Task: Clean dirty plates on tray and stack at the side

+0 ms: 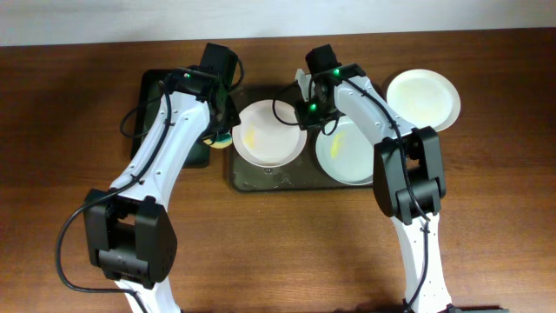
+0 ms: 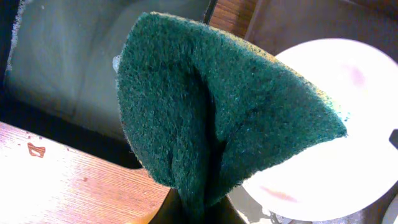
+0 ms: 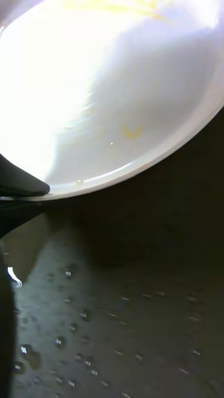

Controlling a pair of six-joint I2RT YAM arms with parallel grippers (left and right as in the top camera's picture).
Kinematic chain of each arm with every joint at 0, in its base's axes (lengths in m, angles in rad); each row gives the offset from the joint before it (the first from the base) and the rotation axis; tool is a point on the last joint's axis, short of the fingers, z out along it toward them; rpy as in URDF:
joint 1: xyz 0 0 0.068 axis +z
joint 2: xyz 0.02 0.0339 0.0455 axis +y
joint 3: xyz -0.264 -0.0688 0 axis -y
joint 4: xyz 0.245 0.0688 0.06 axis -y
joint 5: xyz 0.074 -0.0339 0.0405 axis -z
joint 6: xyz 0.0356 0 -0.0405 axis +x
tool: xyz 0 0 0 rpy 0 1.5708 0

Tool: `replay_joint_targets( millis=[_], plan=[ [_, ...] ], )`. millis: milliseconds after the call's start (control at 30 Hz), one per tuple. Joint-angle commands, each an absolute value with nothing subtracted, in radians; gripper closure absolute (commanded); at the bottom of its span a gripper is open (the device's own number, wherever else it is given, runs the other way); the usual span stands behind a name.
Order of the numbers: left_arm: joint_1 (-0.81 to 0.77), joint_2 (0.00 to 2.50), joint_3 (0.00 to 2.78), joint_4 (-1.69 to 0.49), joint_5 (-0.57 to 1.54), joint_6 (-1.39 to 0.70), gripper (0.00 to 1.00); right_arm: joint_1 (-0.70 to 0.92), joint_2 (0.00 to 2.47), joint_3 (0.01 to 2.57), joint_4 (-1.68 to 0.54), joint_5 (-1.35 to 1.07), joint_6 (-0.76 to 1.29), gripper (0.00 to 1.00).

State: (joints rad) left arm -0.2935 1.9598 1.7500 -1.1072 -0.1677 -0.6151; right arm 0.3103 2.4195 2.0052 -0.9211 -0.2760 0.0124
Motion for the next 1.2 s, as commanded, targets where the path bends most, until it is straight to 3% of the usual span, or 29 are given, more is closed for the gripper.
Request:
replay_joint_targets(
  millis=[0, 433, 1000, 1167],
  plan=[
    [-0.298, 1.980, 1.748, -1.065, -0.080, -0.519, 1.00, 0.318, 2.431, 2.001, -0.943, -0.277, -0.030, 0.96],
    [-0.358, 2.199, 1.748, -0.894, 0.203, -0.387, 1.00, 0.320, 2.431, 2.001, -0.991, -0.355, -0.136, 0.96],
    [-0.415, 2.320, 1.748, -0.857, 0.186, -0.573, 1.00, 0.319, 2.431, 2.001, -0.976, -0.355, -0.142, 0.96],
    [-0.421, 2.323, 1.748, -0.963, -0.054, -0.674, 1.00, 0.319, 2.431, 2.001, -0.978, -0.328, -0.142, 0.96]
  ],
)
